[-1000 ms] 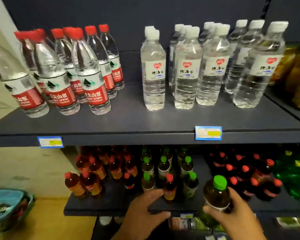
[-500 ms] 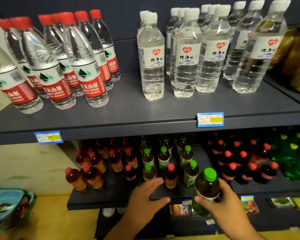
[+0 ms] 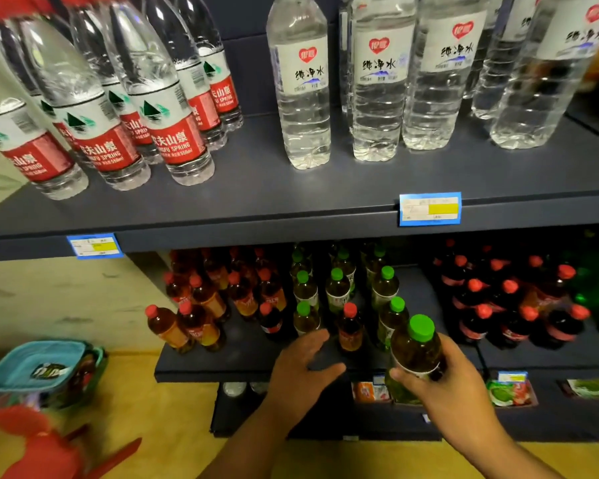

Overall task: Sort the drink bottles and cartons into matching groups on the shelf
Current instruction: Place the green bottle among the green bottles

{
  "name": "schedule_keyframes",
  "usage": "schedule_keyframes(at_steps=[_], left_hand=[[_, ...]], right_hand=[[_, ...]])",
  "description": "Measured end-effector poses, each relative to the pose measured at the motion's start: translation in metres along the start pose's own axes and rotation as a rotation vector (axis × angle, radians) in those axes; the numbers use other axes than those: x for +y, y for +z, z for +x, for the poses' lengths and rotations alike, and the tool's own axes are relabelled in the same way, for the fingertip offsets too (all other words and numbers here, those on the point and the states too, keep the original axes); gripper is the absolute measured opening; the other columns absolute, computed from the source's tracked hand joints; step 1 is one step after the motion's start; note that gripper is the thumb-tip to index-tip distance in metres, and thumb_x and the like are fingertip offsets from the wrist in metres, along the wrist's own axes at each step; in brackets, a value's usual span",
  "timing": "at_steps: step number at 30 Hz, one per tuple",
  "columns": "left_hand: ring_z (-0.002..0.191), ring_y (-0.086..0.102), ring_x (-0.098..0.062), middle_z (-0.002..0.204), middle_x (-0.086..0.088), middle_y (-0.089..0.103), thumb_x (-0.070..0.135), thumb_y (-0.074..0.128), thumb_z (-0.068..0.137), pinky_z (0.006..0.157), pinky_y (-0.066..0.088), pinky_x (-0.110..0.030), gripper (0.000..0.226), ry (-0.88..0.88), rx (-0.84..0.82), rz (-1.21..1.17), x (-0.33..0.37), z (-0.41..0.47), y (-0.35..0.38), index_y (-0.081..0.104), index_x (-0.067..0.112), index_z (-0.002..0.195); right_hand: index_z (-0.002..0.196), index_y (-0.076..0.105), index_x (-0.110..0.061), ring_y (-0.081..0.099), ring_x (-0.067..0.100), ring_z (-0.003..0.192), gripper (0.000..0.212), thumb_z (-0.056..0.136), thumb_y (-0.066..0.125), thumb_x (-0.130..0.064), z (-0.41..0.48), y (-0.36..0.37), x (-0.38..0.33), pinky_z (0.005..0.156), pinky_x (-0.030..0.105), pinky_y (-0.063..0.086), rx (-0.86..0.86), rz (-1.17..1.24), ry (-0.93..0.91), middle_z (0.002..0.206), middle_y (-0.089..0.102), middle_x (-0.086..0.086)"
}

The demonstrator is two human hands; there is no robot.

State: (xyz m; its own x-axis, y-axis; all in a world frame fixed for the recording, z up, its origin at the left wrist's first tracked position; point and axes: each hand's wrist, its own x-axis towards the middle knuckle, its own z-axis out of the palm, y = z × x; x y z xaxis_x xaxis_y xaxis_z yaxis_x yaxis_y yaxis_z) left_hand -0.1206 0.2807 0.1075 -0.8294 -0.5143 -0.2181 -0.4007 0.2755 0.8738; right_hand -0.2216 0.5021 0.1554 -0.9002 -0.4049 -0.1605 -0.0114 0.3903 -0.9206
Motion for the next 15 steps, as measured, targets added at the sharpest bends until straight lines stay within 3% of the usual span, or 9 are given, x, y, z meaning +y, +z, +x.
schedule_keyframes(at_steps=[4, 8, 11, 13, 15], left_hand=[[0.131, 0.053, -0.007, 0.14, 0.011, 0.059, 0.03, 0.085, 0.077, 0.112, 0.045, -0.033, 0.07, -0.057, 0.022, 0.018, -0.007, 0.016, 0.009, 0.055, 0.027, 0.14], [0.119, 0.062, -0.013, 0.123, 0.011, 0.064, 0.023, 0.085, 0.077, 0.1, 0.055, -0.04, 0.059, -0.133, 0.057, 0.039, -0.013, 0.034, 0.017, 0.061, 0.026, 0.13], [0.117, 0.059, -0.007, 0.115, 0.02, 0.06, 0.024, 0.085, 0.078, 0.1, 0.051, -0.027, 0.061, -0.145, 0.053, 0.039, -0.02, 0.049, 0.024, 0.059, 0.028, 0.133], [0.119, 0.055, -0.003, 0.12, 0.023, 0.059, 0.027, 0.084, 0.078, 0.099, 0.046, -0.022, 0.062, -0.169, 0.035, 0.029, -0.022, 0.061, 0.034, 0.057, 0.031, 0.134], [0.128, 0.054, -0.006, 0.137, 0.018, 0.059, 0.043, 0.084, 0.071, 0.108, 0.047, -0.032, 0.074, -0.195, 0.058, -0.006, -0.03, 0.076, 0.046, 0.053, 0.037, 0.138]], right_hand=[[0.123, 0.058, -0.033, 0.061, 0.002, 0.106, 0.067, 0.066, 0.091, -0.021, 0.008, 0.005, 0.009, 0.087, 0.027, 0.047, 0.023, 0.011, 0.011, 0.111, 0.068, -0.017], [0.124, 0.057, -0.034, 0.061, 0.003, 0.108, 0.068, 0.066, 0.091, -0.022, 0.015, 0.011, 0.019, 0.093, 0.033, 0.05, 0.026, 0.018, 0.033, 0.113, 0.066, -0.02], [0.116, 0.056, -0.041, 0.061, -0.001, 0.104, 0.063, 0.066, 0.09, -0.022, 0.02, 0.015, 0.026, 0.089, 0.029, 0.05, 0.029, 0.034, 0.046, 0.109, 0.067, -0.02], [0.113, 0.054, -0.045, 0.06, -0.004, 0.102, 0.063, 0.067, 0.09, -0.021, 0.023, 0.017, 0.033, 0.086, 0.025, 0.047, 0.029, 0.044, 0.058, 0.107, 0.066, -0.022], [0.115, 0.054, -0.044, 0.06, -0.004, 0.103, 0.063, 0.067, 0.09, -0.023, 0.026, 0.02, 0.041, 0.085, 0.022, 0.046, 0.03, 0.047, 0.066, 0.108, 0.066, -0.022]])
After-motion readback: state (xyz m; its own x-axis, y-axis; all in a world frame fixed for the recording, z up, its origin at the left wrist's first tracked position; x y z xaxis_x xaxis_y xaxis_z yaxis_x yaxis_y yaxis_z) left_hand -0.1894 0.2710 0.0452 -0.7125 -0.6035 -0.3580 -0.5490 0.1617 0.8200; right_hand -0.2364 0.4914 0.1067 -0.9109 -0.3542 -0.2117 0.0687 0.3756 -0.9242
